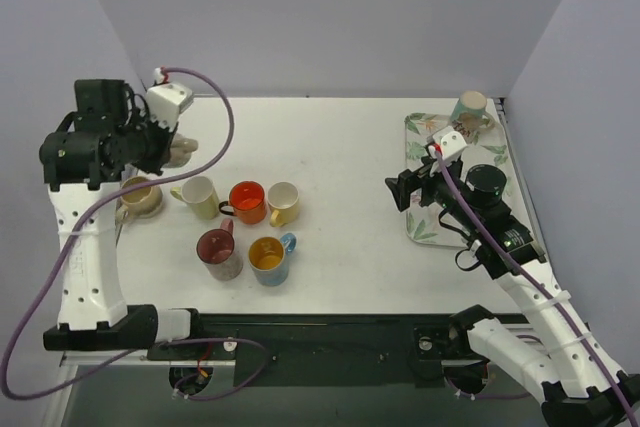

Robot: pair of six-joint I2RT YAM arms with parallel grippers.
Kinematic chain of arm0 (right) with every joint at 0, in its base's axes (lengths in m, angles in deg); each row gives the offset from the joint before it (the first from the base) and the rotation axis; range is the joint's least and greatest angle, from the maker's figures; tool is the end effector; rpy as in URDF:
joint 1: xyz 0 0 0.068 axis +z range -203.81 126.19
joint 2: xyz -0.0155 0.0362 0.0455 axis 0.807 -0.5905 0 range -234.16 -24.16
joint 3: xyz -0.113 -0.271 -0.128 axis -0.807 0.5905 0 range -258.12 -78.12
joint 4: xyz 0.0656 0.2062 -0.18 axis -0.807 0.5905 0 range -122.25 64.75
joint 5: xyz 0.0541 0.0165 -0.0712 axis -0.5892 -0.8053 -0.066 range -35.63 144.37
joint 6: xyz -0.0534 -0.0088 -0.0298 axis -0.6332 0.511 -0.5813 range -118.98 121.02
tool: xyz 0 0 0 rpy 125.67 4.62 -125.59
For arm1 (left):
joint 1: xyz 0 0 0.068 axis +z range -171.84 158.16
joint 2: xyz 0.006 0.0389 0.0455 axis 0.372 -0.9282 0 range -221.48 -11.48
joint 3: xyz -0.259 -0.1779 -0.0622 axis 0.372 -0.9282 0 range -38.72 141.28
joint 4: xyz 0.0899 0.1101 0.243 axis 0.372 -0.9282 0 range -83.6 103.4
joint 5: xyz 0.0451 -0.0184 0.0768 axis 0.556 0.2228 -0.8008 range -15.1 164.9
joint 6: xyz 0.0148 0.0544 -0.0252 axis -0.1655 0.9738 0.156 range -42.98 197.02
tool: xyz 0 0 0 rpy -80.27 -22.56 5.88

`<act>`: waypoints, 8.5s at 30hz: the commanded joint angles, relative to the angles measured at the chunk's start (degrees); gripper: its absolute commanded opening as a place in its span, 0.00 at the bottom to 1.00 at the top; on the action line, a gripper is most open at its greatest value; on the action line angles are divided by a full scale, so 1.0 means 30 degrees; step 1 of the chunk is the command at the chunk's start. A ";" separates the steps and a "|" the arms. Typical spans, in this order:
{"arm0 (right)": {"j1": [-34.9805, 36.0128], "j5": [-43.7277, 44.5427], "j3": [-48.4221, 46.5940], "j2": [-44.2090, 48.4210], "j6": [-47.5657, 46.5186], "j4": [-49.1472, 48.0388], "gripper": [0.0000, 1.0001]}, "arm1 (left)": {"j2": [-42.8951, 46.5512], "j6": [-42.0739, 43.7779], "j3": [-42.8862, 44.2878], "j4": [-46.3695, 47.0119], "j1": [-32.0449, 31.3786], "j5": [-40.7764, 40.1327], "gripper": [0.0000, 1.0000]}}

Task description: Turn the mug right side up

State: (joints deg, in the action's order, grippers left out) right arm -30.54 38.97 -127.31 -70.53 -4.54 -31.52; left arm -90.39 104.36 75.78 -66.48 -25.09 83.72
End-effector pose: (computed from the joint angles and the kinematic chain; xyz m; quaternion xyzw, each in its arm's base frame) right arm 0.1661 0.0848 0.4172 -0.2647 0.6422 0.2016 0.6906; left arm 0.2268 -0.0200 0.5404 0.2712 0.8784 0.0115 0.3934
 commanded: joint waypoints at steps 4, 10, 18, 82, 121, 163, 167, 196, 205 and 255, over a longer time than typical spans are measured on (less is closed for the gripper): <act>-0.0050 0.2085 -0.0449 0.0017 0.0535 -0.0596 0.90 | 0.2515 0.3250 -0.7216 -0.1388 0.7193 -0.0627 0.00; -0.0021 0.1911 -0.0420 0.0192 0.0419 -0.0361 0.90 | 0.1669 0.4276 -1.2234 0.2303 1.1216 -0.0070 0.00; -0.0021 0.2085 -0.0244 0.0251 0.0038 -0.0419 0.91 | 0.0642 0.4483 -1.5517 0.5410 1.1834 0.0255 0.00; -1.3264 0.3697 -2.5881 -3.2854 2.7606 0.3155 0.40 | -0.7562 -0.0205 -0.2511 0.7641 -0.4015 0.0576 0.93; -0.6994 -0.5230 -0.2533 -1.3083 0.5195 -1.1548 0.00 | -0.6595 -0.0293 -0.3507 0.7758 -0.4250 0.6962 0.94; 0.3934 -1.2446 -0.3584 -0.0804 -0.3536 -0.1357 0.00 | -0.3841 0.0207 -0.4473 0.9983 -0.9698 1.9090 0.92; 0.3992 -1.2154 -0.3438 -0.0628 -0.3771 -0.1269 0.00 | -0.4280 0.0117 -0.5002 1.0805 -1.0986 1.8740 0.87; 0.3055 -0.3922 0.0018 -0.0189 -0.2893 -0.0947 0.13 | -0.3225 -0.5918 -0.5703 1.1681 -1.0549 1.2037 0.00; 0.3026 0.1080 0.0517 0.1011 -0.3126 0.1802 0.50 | -0.4895 -0.7030 -0.5501 1.3997 -1.0812 1.0363 0.00; -0.1018 0.7095 -0.0010 0.2625 0.1562 0.4414 0.63 | 0.3278 0.0206 -0.8892 -0.3492 0.0963 -0.1534 0.00</act>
State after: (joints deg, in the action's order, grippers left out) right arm -33.95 61.20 -125.27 -63.14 -0.45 -17.64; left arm -80.36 102.69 52.46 -67.97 -24.89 77.82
